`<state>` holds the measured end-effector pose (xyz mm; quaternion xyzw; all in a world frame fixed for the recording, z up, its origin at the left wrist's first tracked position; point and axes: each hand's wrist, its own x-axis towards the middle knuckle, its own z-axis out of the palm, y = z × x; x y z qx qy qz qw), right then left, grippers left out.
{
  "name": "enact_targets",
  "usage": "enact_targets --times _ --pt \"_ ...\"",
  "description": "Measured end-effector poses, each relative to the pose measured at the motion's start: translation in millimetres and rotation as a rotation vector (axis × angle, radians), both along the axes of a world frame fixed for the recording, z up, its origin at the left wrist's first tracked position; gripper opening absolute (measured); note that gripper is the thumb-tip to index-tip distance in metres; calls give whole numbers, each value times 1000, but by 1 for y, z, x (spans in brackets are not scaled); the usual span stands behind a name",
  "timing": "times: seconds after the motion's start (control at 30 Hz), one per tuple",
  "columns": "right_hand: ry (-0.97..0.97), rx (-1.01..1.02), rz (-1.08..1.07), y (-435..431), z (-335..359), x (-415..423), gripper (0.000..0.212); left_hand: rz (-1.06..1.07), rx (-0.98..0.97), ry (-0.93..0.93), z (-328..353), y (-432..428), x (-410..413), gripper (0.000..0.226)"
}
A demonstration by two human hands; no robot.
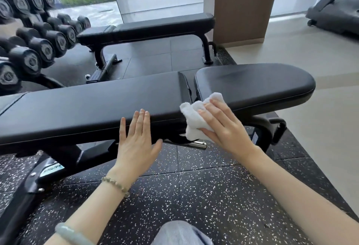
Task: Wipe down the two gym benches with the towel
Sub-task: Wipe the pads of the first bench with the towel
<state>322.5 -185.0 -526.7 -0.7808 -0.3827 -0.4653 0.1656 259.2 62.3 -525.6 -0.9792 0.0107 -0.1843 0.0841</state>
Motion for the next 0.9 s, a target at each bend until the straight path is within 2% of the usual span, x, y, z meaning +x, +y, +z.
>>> enact_targets --times 0.3,0.43,0.5,0.73,0.9 --pt "-144 -5 -218 -38 25 22 40 -197 47 -49 26 -37 13 76" --pt "-81 -181 -330 -29 -6 47 50 -258 40 -68 26 -56 28 70" --pt "-41 -186 -385 -26 -17 51 50 -303 36 -66 19 -63 33 73" --pt "-69 -196 -271 -46 -14 53 54 -317 73 -27 6 -73 38 67" --pt "4 -213 -287 -99 -26 60 54 -282 114 44 6 -70 34 76"
